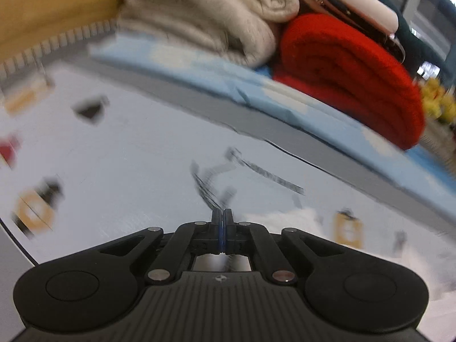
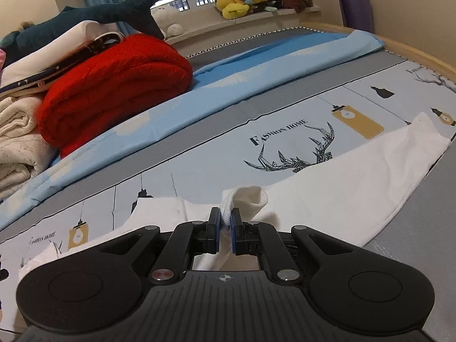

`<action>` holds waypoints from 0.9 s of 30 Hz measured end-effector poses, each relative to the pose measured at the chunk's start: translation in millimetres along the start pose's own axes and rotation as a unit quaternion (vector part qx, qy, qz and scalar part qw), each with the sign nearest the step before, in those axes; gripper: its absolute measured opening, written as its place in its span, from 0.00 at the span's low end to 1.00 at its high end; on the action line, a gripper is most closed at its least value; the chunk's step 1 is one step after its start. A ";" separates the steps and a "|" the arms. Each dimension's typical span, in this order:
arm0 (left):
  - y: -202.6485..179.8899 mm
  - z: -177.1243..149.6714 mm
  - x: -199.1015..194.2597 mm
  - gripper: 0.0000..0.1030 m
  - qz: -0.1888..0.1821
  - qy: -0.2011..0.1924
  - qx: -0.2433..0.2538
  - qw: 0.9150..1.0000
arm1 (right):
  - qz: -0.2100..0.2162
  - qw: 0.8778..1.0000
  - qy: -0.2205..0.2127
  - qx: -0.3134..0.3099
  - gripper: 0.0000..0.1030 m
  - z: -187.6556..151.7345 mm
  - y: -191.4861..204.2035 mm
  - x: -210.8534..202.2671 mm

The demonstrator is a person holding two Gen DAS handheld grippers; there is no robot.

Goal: Fold small clothes

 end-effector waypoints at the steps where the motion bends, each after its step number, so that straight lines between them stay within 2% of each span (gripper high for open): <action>1: -2.6 -2.6 1.2 0.06 -0.015 0.018 -0.011 1.000 | -0.007 1.000 0.007 0.002 0.06 -1.8 -2.3 2.3; 2: -6.1 -6.3 3.4 0.11 -0.026 0.033 -0.016 0.999 | -0.015 1.000 0.017 0.007 0.06 -4.4 -6.0 5.3; 4: -12.5 -15.4 10.5 0.53 -0.031 0.060 -0.012 0.998 | -0.027 0.999 0.032 0.018 0.06 -8.4 -12.5 9.6; 5: -13.9 -20.5 15.1 0.54 -0.026 0.070 -0.003 0.997 | -0.030 0.999 0.035 0.021 0.06 -9.6 -13.9 10.3; 6: -12.9 -25.0 19.1 0.49 -0.014 0.076 0.006 0.997 | -0.032 0.999 0.035 0.021 0.06 -9.7 -14.6 10.2; 7: -10.4 -28.7 22.5 0.13 -0.006 0.080 0.014 0.997 | -0.032 0.999 0.033 0.020 0.06 -9.5 -14.1 9.6; 8: -8.6 -30.5 24.3 0.06 -0.003 0.082 0.025 0.996 | -0.029 0.999 0.028 0.020 0.06 -8.1 -13.0 7.9; 9: -6.5 -27.9 22.2 0.03 0.000 0.072 0.027 0.997 | -0.023 0.999 0.018 0.021 0.06 -5.8 -11.2 4.7; 12: -2.4 -16.3 8.0 0.03 0.017 0.028 0.035 0.999 | -0.002 1.000 -0.025 0.009 0.06 5.6 -3.3 -8.7; 14: 1.7 -10.8 3.0 0.03 0.025 0.015 0.028 0.999 | 0.008 1.000 -0.027 0.009 0.06 7.4 -1.9 -9.5; 16: 3.7 -11.8 3.2 0.05 0.035 0.022 0.020 0.999 | -0.008 1.000 0.004 0.012 0.09 -0.8 -8.4 0.4; 17: 2.6 -11.7 1.9 0.05 0.048 0.023 0.026 0.998 | -0.028 0.999 0.034 0.004 0.15 -8.8 -13.2 9.0; 18: 0.2 -11.3 -2.2 0.07 0.055 0.018 0.034 0.998 | -0.057 0.996 0.065 -0.005 0.17 -18.2 -20.4 17.1; 19: -2.3 -10.4 -8.3 0.12 0.058 0.012 0.040 0.997 | -0.088 0.993 0.079 0.000 0.19 -24.6 -30.2 19.9; 21: -13.0 -9.3 -21.9 0.14 0.046 0.005 0.051 0.998 | -0.101 0.992 0.072 0.018 0.20 -25.3 -41.5 19.1; 23: -25.2 -16.4 -33.2 0.16 0.019 0.017 0.056 0.998 | -0.074 0.996 0.043 0.014 0.20 -16.7 -36.1 13.6; 25: -31.4 -31.5 -37.0 0.17 -0.004 0.050 0.044 0.998 | -0.037 0.999 0.022 0.004 0.20 -10.5 -23.7 9.2; 27: -24.2 -46.1 -40.8 0.17 -0.008 0.085 0.014 0.996 | 0.007 0.999 0.034 0.009 0.20 -14.0 -11.7 12.8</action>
Point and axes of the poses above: each gripper's, at about its wrist camera, not at the fingertips, and x roughly the way its jaws point, y to its left, z to its top, the point moved 8 cm from there along x, roughly the way its jaws point, and after that the axes turned 11 degrees about -x, right-handed, at the moved point
